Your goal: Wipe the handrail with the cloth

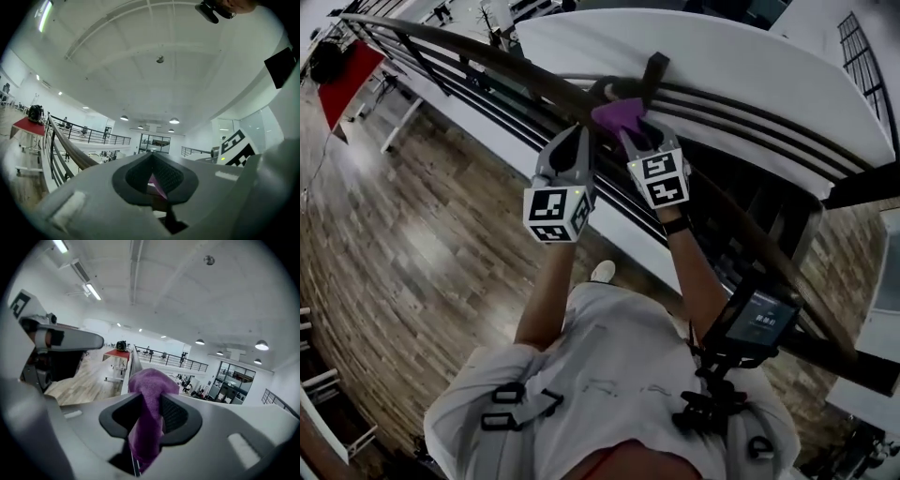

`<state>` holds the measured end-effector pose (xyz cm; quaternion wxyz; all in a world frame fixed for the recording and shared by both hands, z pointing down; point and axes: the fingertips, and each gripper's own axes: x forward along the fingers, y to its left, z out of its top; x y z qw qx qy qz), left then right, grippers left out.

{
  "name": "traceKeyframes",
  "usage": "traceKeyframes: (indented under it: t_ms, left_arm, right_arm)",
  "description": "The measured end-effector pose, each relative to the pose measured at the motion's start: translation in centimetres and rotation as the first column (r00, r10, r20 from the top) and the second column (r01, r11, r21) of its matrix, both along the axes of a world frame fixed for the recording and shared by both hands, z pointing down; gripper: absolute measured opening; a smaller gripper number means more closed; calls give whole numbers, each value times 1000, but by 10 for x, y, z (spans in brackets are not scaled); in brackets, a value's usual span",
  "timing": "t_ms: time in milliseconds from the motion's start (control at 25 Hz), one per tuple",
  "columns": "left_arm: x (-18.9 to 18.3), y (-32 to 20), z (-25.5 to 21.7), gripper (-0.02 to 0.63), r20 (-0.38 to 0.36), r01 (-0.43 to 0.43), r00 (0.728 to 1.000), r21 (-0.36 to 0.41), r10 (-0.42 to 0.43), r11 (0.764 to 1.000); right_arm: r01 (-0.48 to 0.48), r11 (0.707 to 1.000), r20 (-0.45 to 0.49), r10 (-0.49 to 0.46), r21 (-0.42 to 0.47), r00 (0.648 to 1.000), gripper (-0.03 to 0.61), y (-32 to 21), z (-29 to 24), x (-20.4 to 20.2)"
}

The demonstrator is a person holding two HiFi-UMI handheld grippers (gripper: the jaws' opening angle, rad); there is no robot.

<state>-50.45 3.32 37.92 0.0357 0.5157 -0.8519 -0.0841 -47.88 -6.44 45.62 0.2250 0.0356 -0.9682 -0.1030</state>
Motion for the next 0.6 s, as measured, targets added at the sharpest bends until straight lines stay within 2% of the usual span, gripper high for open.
traceKeyframes:
  t_ms: [80,200,280,400,480,600]
  left_arm:
    - [-17,6,10,-2,-20,23,1000,-18,-24,1000]
    - [-28,6,22,-2,-52,30,998,-36,-32,999]
    - [-28,3,28,-2,-70,27,997,-36,-30,999]
    - [-29,3,36,-2,-86,31,996,-41,-35,999]
    - [-33,5,41,-2,-88,42,995,-46,-46,998]
    - [-37,1,46,-2,-95,51,994,-60,-56,997]
  right_arm:
    - [49,999,-96,-47,23,994,123,3,17,-34]
    - [129,990,-239,-112,59,965,121,7,42,-71]
    - [125,988,-289,-94,91,953,118,0,54,-82]
    - [89,993,-267,-65,79,962,113,-7,58,-81]
    - [103,993,-247,-87,52,965,110,-3,60,-79]
    - [145,988,-245,-126,61,961,101,2,63,-79]
